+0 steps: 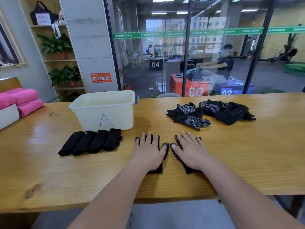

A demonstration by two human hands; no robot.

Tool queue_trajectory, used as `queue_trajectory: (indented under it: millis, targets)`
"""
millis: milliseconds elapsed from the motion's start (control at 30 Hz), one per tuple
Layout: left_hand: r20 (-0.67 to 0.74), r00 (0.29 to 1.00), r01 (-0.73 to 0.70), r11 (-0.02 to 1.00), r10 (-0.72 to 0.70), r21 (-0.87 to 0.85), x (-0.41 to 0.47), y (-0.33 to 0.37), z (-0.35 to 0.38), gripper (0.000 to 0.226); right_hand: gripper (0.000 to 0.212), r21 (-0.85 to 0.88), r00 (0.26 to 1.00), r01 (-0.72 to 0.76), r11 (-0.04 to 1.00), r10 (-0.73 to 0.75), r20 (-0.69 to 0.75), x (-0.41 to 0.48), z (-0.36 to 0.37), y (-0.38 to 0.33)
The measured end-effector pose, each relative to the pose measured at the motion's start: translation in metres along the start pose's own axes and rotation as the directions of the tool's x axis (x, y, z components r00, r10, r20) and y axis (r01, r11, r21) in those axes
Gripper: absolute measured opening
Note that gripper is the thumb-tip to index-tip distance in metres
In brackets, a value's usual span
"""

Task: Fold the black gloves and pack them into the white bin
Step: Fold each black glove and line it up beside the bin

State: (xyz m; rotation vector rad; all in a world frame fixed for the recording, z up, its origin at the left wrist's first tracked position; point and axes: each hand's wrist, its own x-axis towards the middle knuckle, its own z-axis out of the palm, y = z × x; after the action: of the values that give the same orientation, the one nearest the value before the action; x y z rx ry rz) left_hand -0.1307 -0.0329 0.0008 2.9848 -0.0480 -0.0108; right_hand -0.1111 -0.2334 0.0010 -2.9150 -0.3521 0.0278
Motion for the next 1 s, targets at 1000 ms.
queue_trajectory:
  millis: [1000]
  targets:
    - [-0.478, 0.859, -0.308, 0.93, 0.182, -0.199, -0.052, -0.035, 0.001, 0.011, 0.025, 0.04, 0.872, 0.262, 0.964, -0.219, -0.437, -0.055, 0.007, 0.005]
